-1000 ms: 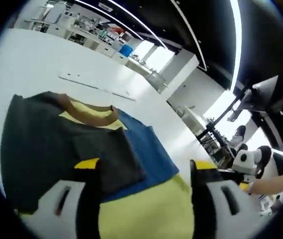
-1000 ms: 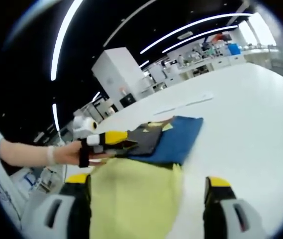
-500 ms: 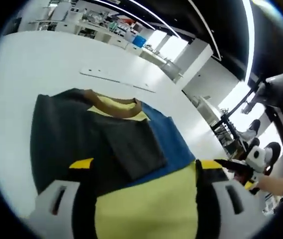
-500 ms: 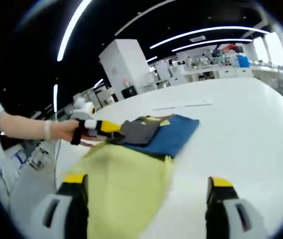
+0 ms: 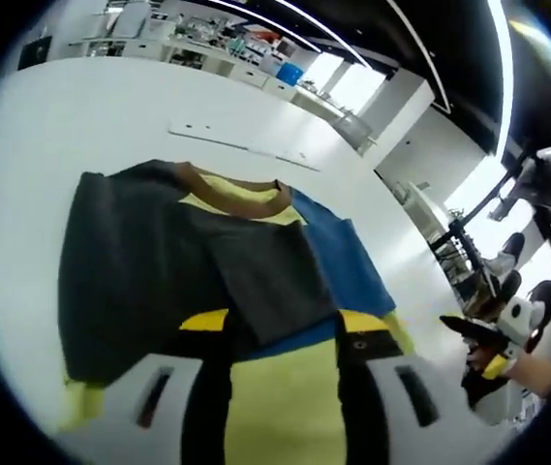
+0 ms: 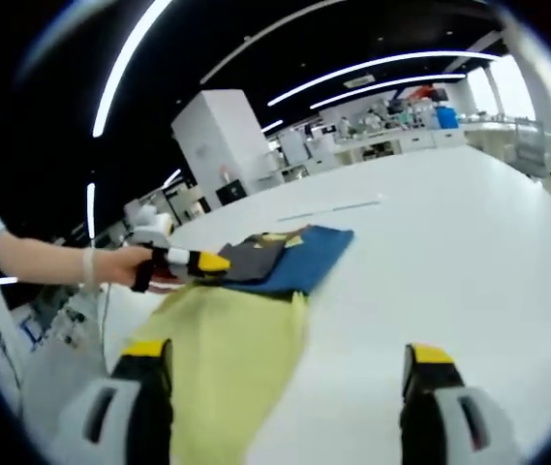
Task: Fold the garment on the visible template until the final outline fits inside the template.
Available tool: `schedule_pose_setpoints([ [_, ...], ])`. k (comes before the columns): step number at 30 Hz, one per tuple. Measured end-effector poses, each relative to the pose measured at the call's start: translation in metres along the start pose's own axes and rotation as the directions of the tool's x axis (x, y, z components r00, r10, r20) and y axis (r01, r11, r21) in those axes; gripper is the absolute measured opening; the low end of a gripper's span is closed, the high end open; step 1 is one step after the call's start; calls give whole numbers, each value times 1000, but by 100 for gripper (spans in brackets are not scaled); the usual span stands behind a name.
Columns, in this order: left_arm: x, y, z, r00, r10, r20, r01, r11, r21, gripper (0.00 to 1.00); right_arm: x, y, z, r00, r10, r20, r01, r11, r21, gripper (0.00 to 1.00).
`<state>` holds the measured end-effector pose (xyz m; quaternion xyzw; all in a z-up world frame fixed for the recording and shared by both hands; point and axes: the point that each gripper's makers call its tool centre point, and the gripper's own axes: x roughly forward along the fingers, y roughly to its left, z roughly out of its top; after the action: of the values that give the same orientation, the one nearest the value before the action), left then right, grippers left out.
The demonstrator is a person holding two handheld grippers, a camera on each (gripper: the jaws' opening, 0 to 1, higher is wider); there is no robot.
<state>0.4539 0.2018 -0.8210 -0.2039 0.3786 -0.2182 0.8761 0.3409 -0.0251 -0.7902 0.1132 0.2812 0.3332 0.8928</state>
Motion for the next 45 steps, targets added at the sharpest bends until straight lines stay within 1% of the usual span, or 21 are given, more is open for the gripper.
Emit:
schedule_pose_setpoints([
  [3,6,5,0,1000,22,3,-22,999,-25,36,-4,-3,1,1000,-8,5,8,1000,4,100],
  [8,8,18,3,998,67,16,-66,996,-60,21,-12,-3,2,1000,-25,19,25,1000,-3,100],
  [9,11,28,6,997,78,17,-76,995,-63,18,-13,-4,2,999,-30,22,30,1000,-2,100],
  [10,11,31,7,996,83,21,-81,994,-69,16,-15,-4,2,999,-35,25,35,999,-3,100],
  [14,11,34,7,994,103,27,-101,993,-64,10,-18,-5,-2,999,-47,27,47,999,0,100],
  [15,10,31,5,994,102,27,-101,993,-64,9,-18,-5,-3,999,-48,26,48,999,7,100],
  [17,10,31,4,995,94,22,-92,993,-68,1,-19,-6,-5,998,-55,26,55,998,7,100],
  [23,8,24,2,997,73,19,-71,993,-93,0,-25,-10,-7,993,-110,40,111,993,-32,100],
  [26,7,15,8,999,29,37,-26,995,-100,0,-26,-14,-7,991,-123,46,124,992,-30,100],
  [28,8,0,17,997,-49,66,54,995,-86,0,-28,-16,-7,989,-136,51,138,990,-34,100],
  [29,7,-6,18,995,-74,62,79,993,-92,0,-28,-17,-7,989,-142,51,144,989,-38,100],
  [31,6,-10,20,995,-81,63,86,992,-93,0,-29,-17,-8,987,-149,52,152,987,-44,100],
  [34,4,-22,25,990,-118,79,125,988,-93,0,-30,-18,-11,987,-153,49,155,987,-45,100],
  [36,8,-27,31,984,-147,102,157,983,-95,0,-30,-18,-11,987,-156,50,158,986,-48,100],
  [38,7,-39,38,979,-168,115,179,979,-101,0,-29,-18,-10,986,-154,58,156,987,-41,100],
  [40,10,-44,42,973,-198,121,208,975,-74,0,-30,-17,-8,986,-154,63,157,987,-43,100],
  [41,12,-56,47,970,-209,126,219,974,-65,0,-30,-17,-7,986,-155,66,158,987,-41,100],
  [42,13,-62,49,966,-223,132,233,970,-63,0,-30,-16,-6,986,-152,69,155,987,-37,100],
  [43,13,-74,50,962,-237,136,247,967,-62,0,-30,-15,-6,986,-151,68,154,988,-35,100],
  [44,14,-80,50,961,-243,136,253,965,-65,0,-30,-16,-7,986,-150,67,153,988,-34,100],
  [45,17,-81,49,957,-255,137,265,962,-64,0,-30,-16,-7,986,-150,66,153,988,-35,100],
])
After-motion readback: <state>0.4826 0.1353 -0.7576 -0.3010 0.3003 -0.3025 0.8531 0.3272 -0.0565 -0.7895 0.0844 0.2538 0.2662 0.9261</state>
